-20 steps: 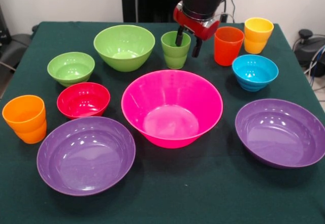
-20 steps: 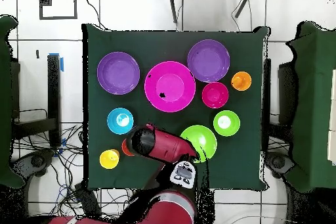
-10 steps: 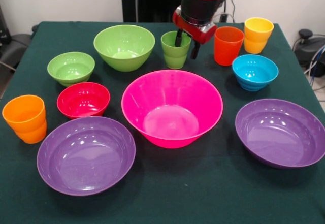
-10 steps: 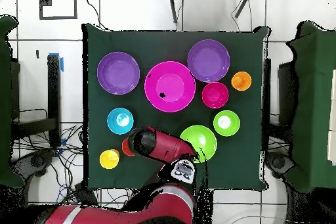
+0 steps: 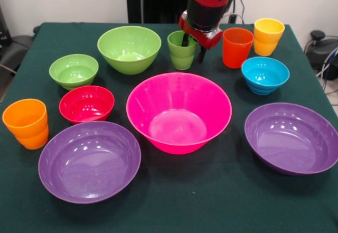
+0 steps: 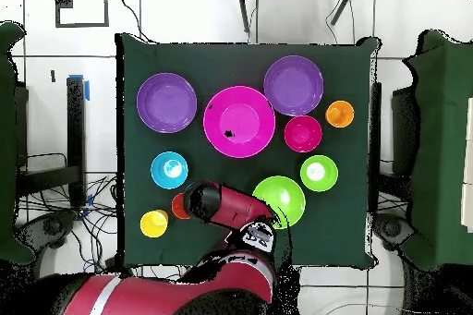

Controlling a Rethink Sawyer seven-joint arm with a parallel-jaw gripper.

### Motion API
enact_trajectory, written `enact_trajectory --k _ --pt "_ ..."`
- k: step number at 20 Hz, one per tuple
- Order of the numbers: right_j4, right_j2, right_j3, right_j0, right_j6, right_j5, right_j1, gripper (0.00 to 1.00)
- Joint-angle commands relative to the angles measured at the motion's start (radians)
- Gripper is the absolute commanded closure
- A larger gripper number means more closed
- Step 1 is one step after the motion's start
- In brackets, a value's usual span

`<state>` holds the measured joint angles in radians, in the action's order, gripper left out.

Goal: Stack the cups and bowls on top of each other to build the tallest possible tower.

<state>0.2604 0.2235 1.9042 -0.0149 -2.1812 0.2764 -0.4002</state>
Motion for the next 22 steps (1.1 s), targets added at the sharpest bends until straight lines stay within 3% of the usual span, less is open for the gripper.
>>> enact_trajectory --k 1,6,7,12,22 --pt "0.046 -0.145 0.022 0.027 -0.186 -0.103 0.038 0.00" --pt "0.025 -0.136 0.015 0.023 -0.175 -0.135 0.039 0.00" --pt "0.017 -0.140 0.014 0.028 -0.162 -0.133 0.038 1.00" --pt "0.007 -0.125 0.017 0.023 -0.163 -0.163 0.016 1.00" --pt "0.013 -0.082 0.007 -0.005 -0.150 -0.093 -0.041 1.00"
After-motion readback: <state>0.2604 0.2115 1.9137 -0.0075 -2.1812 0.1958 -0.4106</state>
